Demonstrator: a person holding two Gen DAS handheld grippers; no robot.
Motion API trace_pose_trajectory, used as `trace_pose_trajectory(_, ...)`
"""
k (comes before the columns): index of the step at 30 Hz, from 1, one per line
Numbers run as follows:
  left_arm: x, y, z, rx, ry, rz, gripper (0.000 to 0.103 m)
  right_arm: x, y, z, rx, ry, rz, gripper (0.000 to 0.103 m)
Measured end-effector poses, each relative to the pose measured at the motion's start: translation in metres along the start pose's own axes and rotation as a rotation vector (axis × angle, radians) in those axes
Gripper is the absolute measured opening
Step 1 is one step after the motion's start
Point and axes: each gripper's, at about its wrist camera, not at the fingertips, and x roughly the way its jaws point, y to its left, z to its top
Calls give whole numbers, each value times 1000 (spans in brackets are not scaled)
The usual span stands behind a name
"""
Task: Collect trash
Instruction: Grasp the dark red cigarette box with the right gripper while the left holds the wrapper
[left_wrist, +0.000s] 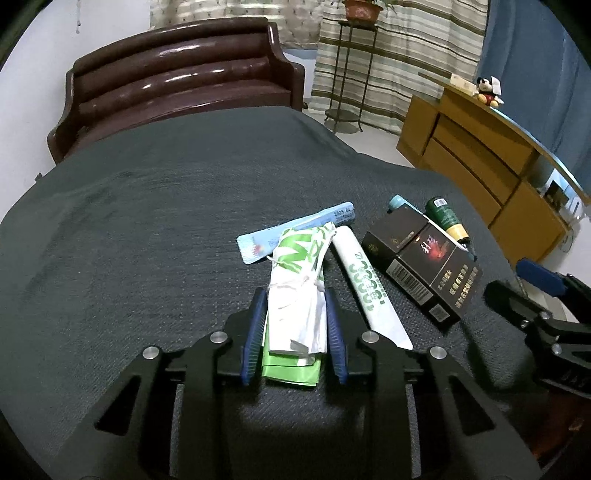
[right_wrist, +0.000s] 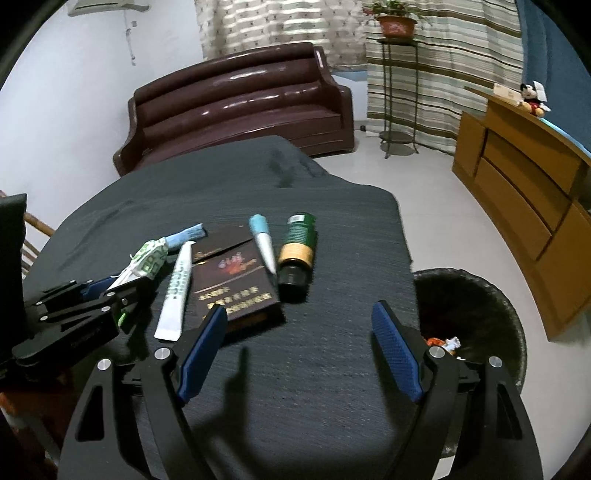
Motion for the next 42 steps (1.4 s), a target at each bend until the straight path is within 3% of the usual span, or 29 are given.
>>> trace_pose_trajectory(15,-13,34,-3,-65,-10,23,31,24,34,6,-71,65,70,78)
trace_pose_trajectory(23,-15,42,-3,-86,-13,17,31,21,53,4,-124,76,147,78)
trace_pose_trajectory(28,-16,49,-4,-94,-21,20,31,20,55,5,-121,55,78,78)
trace_pose_trajectory(34,-15,53,-4,-100,-22,12,31,31,53,10,-110,83,54,63)
trace_pose_trajectory(42,-16,59,-6,-101,-25,-1,31,41,59,11,-130,109,37,55)
